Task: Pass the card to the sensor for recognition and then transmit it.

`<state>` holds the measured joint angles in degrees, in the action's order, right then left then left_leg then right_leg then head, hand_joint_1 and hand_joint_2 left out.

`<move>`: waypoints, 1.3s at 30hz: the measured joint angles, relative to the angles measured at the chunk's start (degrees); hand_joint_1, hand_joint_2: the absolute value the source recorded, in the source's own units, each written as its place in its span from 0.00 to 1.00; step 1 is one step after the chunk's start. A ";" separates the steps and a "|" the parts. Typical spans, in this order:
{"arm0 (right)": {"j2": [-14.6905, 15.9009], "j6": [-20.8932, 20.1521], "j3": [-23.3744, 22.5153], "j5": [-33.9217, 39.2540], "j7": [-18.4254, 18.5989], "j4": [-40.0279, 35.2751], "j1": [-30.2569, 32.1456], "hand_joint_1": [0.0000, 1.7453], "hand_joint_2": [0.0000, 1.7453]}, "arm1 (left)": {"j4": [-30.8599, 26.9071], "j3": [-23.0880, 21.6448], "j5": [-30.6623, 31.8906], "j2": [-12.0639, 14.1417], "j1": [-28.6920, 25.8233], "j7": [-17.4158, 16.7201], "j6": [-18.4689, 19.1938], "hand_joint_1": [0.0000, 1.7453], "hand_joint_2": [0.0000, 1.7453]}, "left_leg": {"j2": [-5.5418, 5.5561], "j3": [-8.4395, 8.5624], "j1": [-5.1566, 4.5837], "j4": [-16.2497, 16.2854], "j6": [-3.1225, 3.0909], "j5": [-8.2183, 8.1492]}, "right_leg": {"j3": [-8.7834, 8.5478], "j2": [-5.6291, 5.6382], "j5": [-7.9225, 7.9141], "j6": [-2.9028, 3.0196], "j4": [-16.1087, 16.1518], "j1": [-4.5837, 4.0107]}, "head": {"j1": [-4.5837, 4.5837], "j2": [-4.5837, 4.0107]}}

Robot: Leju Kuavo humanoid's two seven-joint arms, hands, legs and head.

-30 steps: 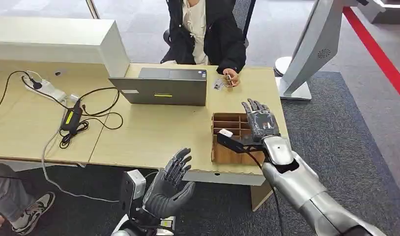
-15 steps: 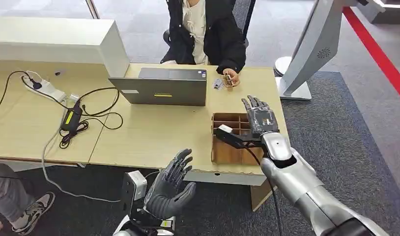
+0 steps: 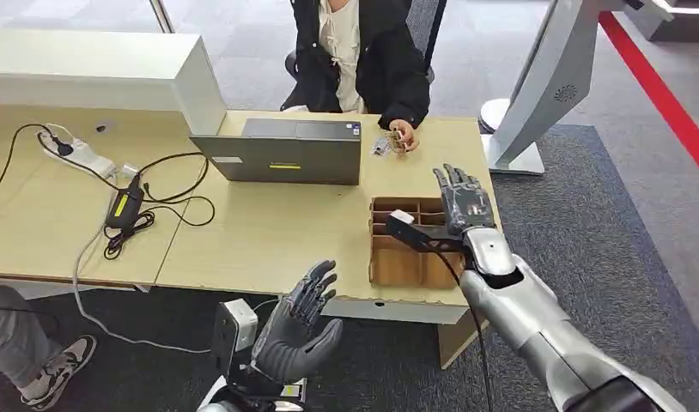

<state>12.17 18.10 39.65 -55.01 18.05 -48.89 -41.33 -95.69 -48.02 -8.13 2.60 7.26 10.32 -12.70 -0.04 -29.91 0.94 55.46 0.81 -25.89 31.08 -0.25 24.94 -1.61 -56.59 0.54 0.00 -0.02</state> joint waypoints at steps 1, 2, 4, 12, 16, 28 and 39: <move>0.15 -0.02 -0.04 0.07 0.17 0.00 0.01 0.00 1.00 | 0.00 0.02 0.09 0.00 -0.01 0.00 0.11 0.00 1.00 | 0.00 0.00 0.00 0.00 0.00 0.00 | 0.00 0.00 0.00 0.00 0.00 0.00 | 0.00 0.00; 0.31 -0.02 -0.04 0.13 0.35 -0.02 0.01 0.00 1.00 | 0.00 0.02 0.15 0.00 -0.02 0.02 0.22 0.00 1.00 | 0.00 0.00 0.00 0.00 0.00 0.00 | 0.00 0.00 0.00 0.00 0.00 0.00 | 0.00 0.00; 0.48 -0.02 -0.13 0.15 0.48 -0.02 0.01 0.00 1.00 | 0.00 0.02 0.24 0.00 -0.05 0.07 0.48 0.00 1.00 | -0.01 0.00 0.00 0.00 0.00 0.00 | 0.00 0.00 0.00 0.00 0.00 0.00 | 0.00 0.00; 0.59 -0.96 -0.33 0.24 0.39 0.00 -0.01 1.00 1.00 | 0.00 0.02 0.55 0.00 -0.14 0.11 0.61 0.00 1.00 | 0.00 -0.01 0.00 -0.01 0.00 0.00 | -0.01 0.00 0.00 0.00 0.00 0.00 | 0.00 0.00; 0.50 -2.41 -0.31 0.85 -0.07 0.00 -0.01 1.00 1.00 | 0.00 0.04 0.81 0.00 -0.26 0.11 0.66 0.00 1.00 | 0.00 -0.01 0.00 -0.01 0.00 0.00 | -0.01 0.00 0.00 0.00 0.00 0.00 | 0.00 0.00; 0.26 -3.04 -0.31 1.01 -0.20 -0.02 -0.09 1.00 1.00 | 0.00 0.04 0.90 0.00 -0.36 0.11 0.74 0.00 1.00 | 0.00 -0.01 0.00 -0.01 0.00 0.00 | -0.01 0.00 0.00 0.00 0.00 0.00 | 0.00 0.00; 0.24 -3.76 -0.31 0.74 0.00 -0.37 0.04 1.00 1.00 | -0.04 0.04 0.00 0.00 -0.42 -0.92 0.68 0.00 1.00 | 0.00 0.01 0.00 -0.01 0.00 0.00 | -0.01 0.00 0.00 0.00 0.00 0.00 | 0.00 0.00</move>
<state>12.41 14.34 39.34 -54.27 18.05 -49.27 -41.29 -95.73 -47.98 -8.13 2.60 6.84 9.40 -12.02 -0.04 -29.90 0.94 55.46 0.81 -25.89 31.06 -0.25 24.93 -1.61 -56.59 0.54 0.00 -0.02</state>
